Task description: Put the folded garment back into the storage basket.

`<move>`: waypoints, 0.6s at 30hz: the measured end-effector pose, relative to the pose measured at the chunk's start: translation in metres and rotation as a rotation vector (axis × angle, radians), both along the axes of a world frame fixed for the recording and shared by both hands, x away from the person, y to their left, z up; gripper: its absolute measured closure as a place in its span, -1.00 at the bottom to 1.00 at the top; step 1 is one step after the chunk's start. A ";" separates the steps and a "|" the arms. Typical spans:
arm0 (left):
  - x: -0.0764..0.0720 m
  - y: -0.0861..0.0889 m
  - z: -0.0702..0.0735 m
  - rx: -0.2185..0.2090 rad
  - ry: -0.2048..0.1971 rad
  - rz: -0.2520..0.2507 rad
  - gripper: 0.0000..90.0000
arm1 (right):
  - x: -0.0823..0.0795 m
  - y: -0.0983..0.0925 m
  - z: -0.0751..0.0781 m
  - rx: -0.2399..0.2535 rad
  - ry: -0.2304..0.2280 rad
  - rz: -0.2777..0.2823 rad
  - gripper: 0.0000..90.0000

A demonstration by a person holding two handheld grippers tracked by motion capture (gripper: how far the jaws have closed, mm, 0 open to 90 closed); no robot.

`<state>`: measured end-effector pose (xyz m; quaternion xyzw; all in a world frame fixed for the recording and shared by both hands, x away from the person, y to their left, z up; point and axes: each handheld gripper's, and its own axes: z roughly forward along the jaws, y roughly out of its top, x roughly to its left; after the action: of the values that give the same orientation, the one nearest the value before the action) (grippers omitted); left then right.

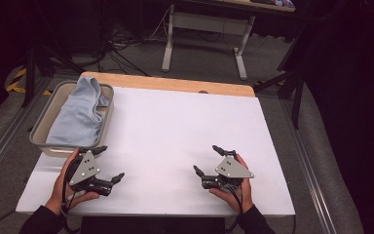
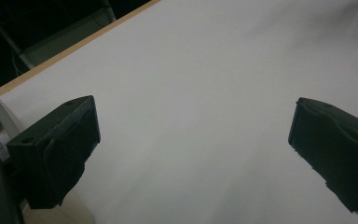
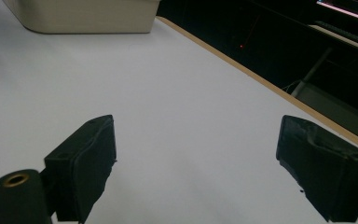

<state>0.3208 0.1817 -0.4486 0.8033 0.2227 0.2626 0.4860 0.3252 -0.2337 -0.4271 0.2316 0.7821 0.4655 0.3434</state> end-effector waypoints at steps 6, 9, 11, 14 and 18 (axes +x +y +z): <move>0.003 -0.002 -0.001 0.000 0.006 0.001 -0.94 | 0.000 0.001 0.000 -0.015 -0.005 0.002 -0.72; 0.004 -0.003 -0.001 -0.004 0.007 0.001 -0.94 | 0.001 0.001 -0.001 -0.015 0.002 0.001 -0.72; 0.005 -0.004 -0.001 -0.003 0.007 -0.002 -0.94 | 0.001 0.000 -0.002 -0.015 0.003 0.000 -0.72; 0.005 -0.005 0.000 -0.009 0.008 -0.005 -0.94 | 0.001 0.000 -0.002 -0.013 0.007 -0.003 -0.72; 0.007 -0.006 0.000 -0.007 0.009 -0.004 -0.94 | 0.002 -0.002 -0.003 -0.007 0.015 -0.008 -0.72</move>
<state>0.3276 0.1755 -0.4489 0.8032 0.2241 0.2569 0.4885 0.3274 -0.2355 -0.4304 0.2370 0.7852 0.4598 0.3404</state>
